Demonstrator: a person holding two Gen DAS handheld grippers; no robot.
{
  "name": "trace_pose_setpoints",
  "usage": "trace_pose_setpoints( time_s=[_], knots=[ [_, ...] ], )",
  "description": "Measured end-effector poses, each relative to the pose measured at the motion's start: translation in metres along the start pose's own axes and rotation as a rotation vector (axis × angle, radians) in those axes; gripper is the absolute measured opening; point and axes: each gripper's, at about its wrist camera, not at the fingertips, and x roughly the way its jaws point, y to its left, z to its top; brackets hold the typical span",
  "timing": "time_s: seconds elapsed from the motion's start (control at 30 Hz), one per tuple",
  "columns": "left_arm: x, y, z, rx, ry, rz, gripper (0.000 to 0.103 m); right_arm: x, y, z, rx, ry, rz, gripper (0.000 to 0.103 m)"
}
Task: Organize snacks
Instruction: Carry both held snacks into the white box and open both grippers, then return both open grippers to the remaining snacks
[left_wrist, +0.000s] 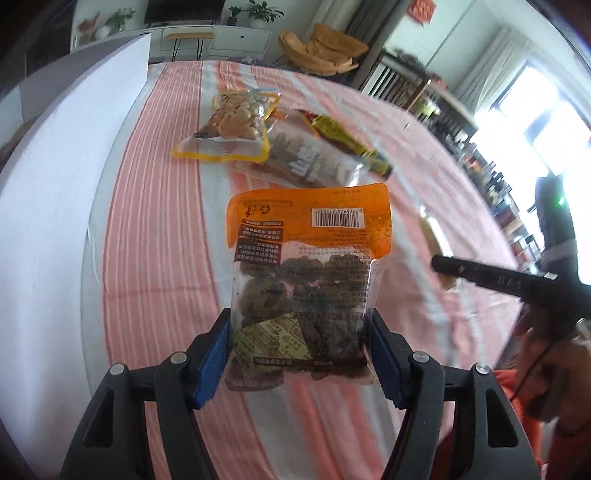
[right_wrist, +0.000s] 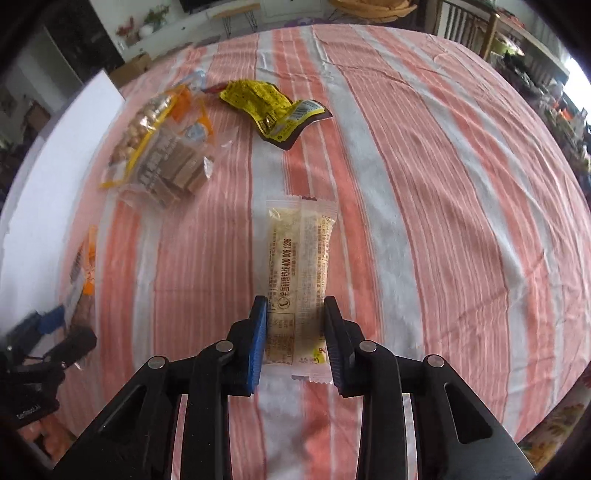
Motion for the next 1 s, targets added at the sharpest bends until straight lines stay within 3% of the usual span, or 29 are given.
trace_pose_setpoints(
  time_s=[0.13, 0.2, 0.3, 0.37, 0.43, 0.5, 0.53, 0.57, 0.6, 0.63, 0.7, 0.8, 0.9, 1.0],
  knots=[
    [-0.025, -0.005, 0.004, -0.067, -0.047, -0.099, 0.068, -0.028, -0.006, -0.017, 0.056, -0.044, 0.132, 0.031],
    [-0.055, -0.001, 0.015, -0.087, -0.103, -0.122, 0.068, -0.046, 0.004, -0.014, 0.055, -0.071, 0.181, 0.031],
    [-0.116, 0.017, 0.037, -0.085, -0.213, -0.065, 0.068, -0.079, 0.044, 0.004, 0.007, -0.130, 0.271, 0.031],
    [-0.155, 0.038, 0.047, -0.083, -0.274, 0.022, 0.068, -0.103, 0.084, 0.024, -0.050, -0.171, 0.362, 0.031],
    [-0.189, 0.064, 0.054, -0.088, -0.337, 0.180, 0.070, -0.121, 0.128, 0.039, -0.102, -0.192, 0.460, 0.031],
    [-0.211, 0.092, 0.055, -0.108, -0.373, 0.380, 0.080, -0.135, 0.182, 0.052, -0.173, -0.197, 0.553, 0.031],
    [-0.216, 0.106, 0.054, -0.121, -0.371, 0.458, 0.091, -0.138, 0.206, 0.057, -0.202, -0.198, 0.584, 0.034],
    [-0.219, 0.120, 0.052, -0.129, -0.366, 0.523, 0.095, -0.138, 0.225, 0.061, -0.219, -0.202, 0.614, 0.044],
    [-0.220, 0.133, 0.050, -0.138, -0.352, 0.576, 0.095, -0.136, 0.246, 0.066, -0.235, -0.201, 0.650, 0.072],
    [-0.219, 0.144, 0.047, -0.152, -0.328, 0.619, 0.095, -0.133, 0.257, 0.066, -0.240, -0.193, 0.656, 0.081],
    [-0.219, 0.160, 0.037, -0.201, -0.287, 0.661, 0.095, -0.128, 0.262, 0.066, -0.226, -0.206, 0.635, 0.080],
    [-0.221, 0.156, 0.021, -0.242, -0.317, 0.570, 0.095, -0.116, 0.227, 0.055, -0.208, -0.248, 0.568, 0.080],
    [-0.210, 0.112, 0.011, -0.195, -0.321, 0.385, 0.095, -0.082, 0.158, 0.031, -0.200, -0.323, 0.291, 0.080],
    [-0.183, 0.036, 0.009, -0.063, -0.288, 0.185, 0.097, -0.031, 0.091, 0.003, -0.162, -0.308, -0.007, 0.080]
  ],
)
